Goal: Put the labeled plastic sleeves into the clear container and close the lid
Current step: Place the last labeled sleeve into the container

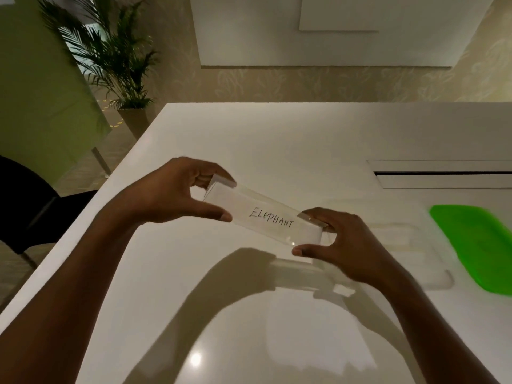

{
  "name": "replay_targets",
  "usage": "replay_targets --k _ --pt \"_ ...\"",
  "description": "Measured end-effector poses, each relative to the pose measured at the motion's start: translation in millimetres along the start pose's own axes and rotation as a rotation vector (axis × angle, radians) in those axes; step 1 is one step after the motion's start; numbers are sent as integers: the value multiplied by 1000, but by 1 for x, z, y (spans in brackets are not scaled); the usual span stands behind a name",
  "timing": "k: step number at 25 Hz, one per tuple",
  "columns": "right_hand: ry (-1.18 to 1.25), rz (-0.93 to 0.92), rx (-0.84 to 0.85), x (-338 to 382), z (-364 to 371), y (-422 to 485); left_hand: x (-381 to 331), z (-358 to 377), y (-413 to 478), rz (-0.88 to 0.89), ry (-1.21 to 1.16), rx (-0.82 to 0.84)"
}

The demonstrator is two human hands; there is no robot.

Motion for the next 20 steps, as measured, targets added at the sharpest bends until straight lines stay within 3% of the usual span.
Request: replay_targets --k 5,10,20 --pt "-50 14 -102 -38 -64 11 -48 49 52 132 130 -30" --pt "-169 62 -87 -95 -105 9 -73 122 93 176 207 0" --pt "-691 -5 136 -168 -134 33 -64 234 126 -5 297 135"
Point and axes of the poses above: each hand's wrist, its own y-axis towards the middle knuckle, its own z-axis out of the palm, x = y × z, the point moved 2 cm from there along y, towards the middle knuckle, and after that the axes turned 13 degrees about -x, right-handed, at the moved point
